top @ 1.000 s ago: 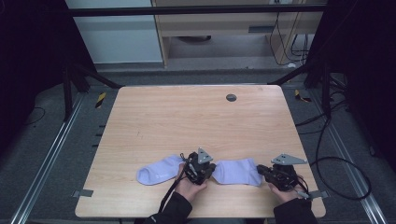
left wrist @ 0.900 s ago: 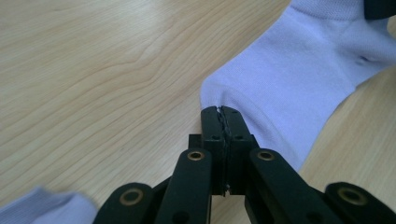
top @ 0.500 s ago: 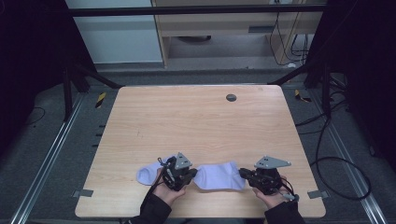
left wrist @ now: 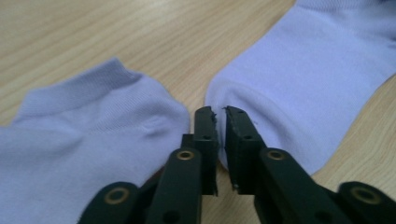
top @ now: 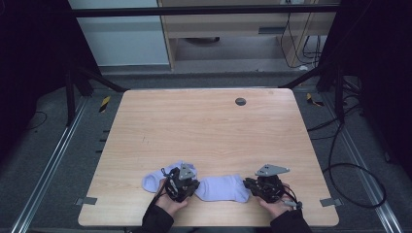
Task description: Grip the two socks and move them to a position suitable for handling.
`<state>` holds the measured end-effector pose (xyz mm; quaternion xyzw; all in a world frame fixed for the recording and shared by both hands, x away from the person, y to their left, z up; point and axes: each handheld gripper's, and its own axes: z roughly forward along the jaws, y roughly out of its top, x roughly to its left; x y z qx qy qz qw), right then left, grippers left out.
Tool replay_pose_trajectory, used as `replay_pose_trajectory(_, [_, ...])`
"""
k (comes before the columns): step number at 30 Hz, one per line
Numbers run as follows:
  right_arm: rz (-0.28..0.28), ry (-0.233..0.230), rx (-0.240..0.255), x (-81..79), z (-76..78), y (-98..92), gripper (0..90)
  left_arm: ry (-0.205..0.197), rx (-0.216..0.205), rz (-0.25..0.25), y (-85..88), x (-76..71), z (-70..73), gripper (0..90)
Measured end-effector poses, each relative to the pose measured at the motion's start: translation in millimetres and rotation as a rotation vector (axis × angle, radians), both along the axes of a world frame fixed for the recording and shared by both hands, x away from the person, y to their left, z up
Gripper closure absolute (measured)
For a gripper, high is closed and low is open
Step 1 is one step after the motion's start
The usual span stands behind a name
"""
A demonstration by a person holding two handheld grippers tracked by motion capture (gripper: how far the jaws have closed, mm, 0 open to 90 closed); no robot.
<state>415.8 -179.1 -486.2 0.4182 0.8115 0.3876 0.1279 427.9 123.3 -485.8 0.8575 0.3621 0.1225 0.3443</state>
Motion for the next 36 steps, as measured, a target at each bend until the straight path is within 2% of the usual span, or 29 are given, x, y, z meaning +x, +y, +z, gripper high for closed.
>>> replay_pose_trajectory(4, [-0.004,-0.034,0.004,-0.7,3.1,-2.1,73.3,-0.039,-0.049,0.026,10.1,-0.5,11.5,70.7])
replay_pose_trajectory(9, [-0.029,-0.076,0.032,1.6,11.6,-3.8,66.0,-0.085,-0.082,0.07,28.9,1.1,25.8,62.9])
replay_pose_trajectory(18, [-0.051,-0.137,0.098,9.3,30.9,6.6,56.6,-0.126,-0.084,0.163,77.4,2.6,31.7,53.0])
replay_pose_trajectory(25, [-0.024,-0.154,0.13,21.1,41.0,38.7,51.3,-0.14,-0.109,0.254,114.9,2.2,31.1,48.7])
replay_pose_trajectory(29, [-0.005,-0.16,0.125,28.9,44.5,60.4,49.4,-0.145,-0.115,0.291,135.3,-1.4,27.9,46.0])
replay_pose_trajectory(32, [0.008,-0.158,0.119,34.1,45.3,74.8,48.4,-0.142,-0.103,0.313,150.4,-5.5,24.7,44.3])
replay_pose_trajectory(36, [0.027,-0.155,0.101,39.8,42.7,96.1,47.5,-0.13,-0.122,0.355,167.3,-8.9,18.6,43.3])
